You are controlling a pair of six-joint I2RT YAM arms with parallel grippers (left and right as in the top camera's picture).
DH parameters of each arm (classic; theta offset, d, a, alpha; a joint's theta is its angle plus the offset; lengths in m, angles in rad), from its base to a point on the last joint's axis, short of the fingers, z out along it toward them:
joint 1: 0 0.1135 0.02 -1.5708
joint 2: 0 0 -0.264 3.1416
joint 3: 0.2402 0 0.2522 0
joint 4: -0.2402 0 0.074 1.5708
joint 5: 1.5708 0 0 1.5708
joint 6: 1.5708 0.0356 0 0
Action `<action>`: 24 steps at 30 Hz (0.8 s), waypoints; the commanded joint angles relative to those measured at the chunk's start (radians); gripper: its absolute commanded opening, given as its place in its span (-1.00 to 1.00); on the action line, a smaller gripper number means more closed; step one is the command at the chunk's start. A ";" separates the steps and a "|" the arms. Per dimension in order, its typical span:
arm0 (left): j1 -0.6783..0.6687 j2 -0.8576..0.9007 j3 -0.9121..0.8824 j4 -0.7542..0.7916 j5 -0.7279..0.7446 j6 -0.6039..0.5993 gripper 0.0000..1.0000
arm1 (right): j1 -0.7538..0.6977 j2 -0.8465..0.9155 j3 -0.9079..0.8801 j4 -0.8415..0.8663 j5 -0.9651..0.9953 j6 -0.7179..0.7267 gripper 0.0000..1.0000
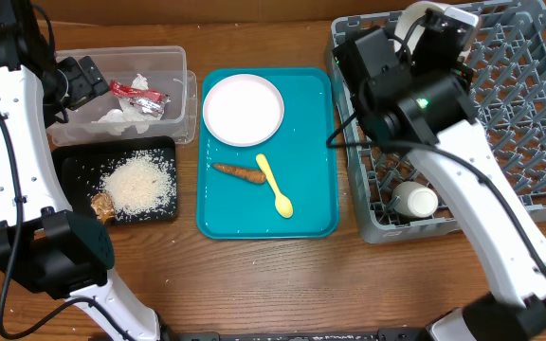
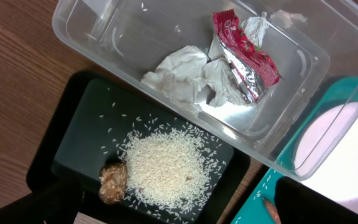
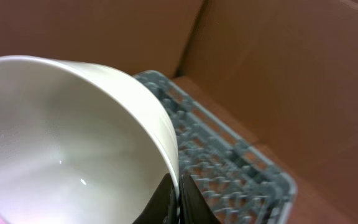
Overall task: Sort waste into correct bins and load items into the dishwasher
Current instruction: 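Carry the white bowl with the right gripper into the dish rack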
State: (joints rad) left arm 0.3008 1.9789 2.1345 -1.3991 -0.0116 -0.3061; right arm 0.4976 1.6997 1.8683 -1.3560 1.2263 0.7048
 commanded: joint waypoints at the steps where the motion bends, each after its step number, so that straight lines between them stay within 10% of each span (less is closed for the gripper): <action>1: -0.003 -0.018 0.019 0.000 0.008 0.022 1.00 | -0.046 0.106 -0.037 -0.021 0.180 -0.079 -0.92; 24: -0.005 -0.018 0.019 0.000 0.008 0.022 1.00 | -0.055 0.344 -0.231 -0.014 -0.111 -0.046 -0.92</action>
State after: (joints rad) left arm 0.3008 1.9789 2.1345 -1.3991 -0.0116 -0.3061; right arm 0.4412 2.0399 1.6566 -1.3724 1.2388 0.6365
